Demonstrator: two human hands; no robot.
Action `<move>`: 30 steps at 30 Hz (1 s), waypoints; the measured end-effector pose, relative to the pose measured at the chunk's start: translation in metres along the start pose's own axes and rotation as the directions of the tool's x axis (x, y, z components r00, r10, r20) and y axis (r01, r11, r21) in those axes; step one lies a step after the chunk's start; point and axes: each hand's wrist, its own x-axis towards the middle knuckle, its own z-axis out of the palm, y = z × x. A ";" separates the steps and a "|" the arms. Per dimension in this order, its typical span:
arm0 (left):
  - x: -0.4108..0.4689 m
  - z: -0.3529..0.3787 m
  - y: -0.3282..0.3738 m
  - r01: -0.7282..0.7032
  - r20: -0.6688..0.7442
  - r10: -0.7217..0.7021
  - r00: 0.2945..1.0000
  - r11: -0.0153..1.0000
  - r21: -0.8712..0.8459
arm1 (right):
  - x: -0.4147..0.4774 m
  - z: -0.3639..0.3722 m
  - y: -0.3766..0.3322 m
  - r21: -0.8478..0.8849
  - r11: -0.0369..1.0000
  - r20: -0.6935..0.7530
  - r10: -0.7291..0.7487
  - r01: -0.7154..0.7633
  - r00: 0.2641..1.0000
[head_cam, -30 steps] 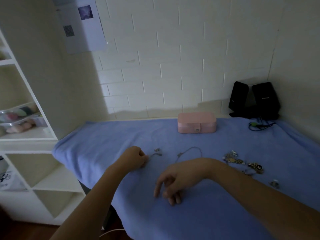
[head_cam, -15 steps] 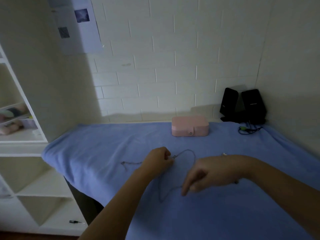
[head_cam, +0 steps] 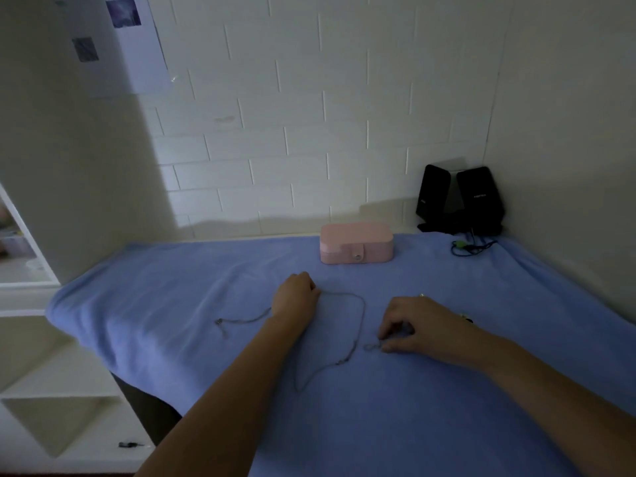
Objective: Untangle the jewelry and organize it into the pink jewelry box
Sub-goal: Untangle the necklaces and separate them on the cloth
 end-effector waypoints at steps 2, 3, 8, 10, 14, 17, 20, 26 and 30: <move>0.006 0.000 0.002 0.016 0.010 -0.016 1.000 0.999 -0.036 | -0.003 0.001 0.001 -0.032 0.999 -0.017 -0.002 0.002 1.000; 0.009 -0.001 0.003 0.033 0.018 -0.032 0.999 0.998 -0.062 | -0.004 0.002 0.002 -0.042 0.999 -0.019 0.005 -0.005 1.000; 0.010 -0.010 0.037 -0.047 -0.037 0.041 0.998 0.981 -0.190 | -0.007 -0.007 0.000 0.180 0.981 -0.122 0.090 -0.067 0.988; -0.001 -0.018 0.064 -0.087 0.074 0.137 0.988 0.880 -0.468 | -0.009 -0.022 -0.002 0.422 0.904 -0.198 0.166 -0.069 0.966; -0.036 -0.036 0.105 0.081 0.339 0.414 0.845 0.526 -0.846 | -0.016 -0.049 -0.001 0.763 0.646 -0.231 0.261 0.008 0.937; -0.047 -0.030 0.116 0.075 0.332 0.526 0.783 0.450 -0.890 | -0.023 -0.060 0.000 0.747 0.665 -0.277 0.296 0.010 0.914; -0.049 -0.020 0.120 0.091 0.327 0.567 0.756 0.403 -0.911 | -0.026 -0.069 -0.004 0.748 0.662 -0.320 0.291 0.052 0.902; -0.047 -0.024 0.110 0.254 0.237 0.642 0.729 0.066 -0.965 | -0.031 -0.079 -0.005 0.639 0.763 -0.380 0.207 0.094 0.902; -0.039 -0.035 0.091 0.414 0.146 0.632 0.761 -0.300 -0.860 | -0.035 -0.085 0.016 0.292 0.954 -0.504 0.218 -0.073 0.836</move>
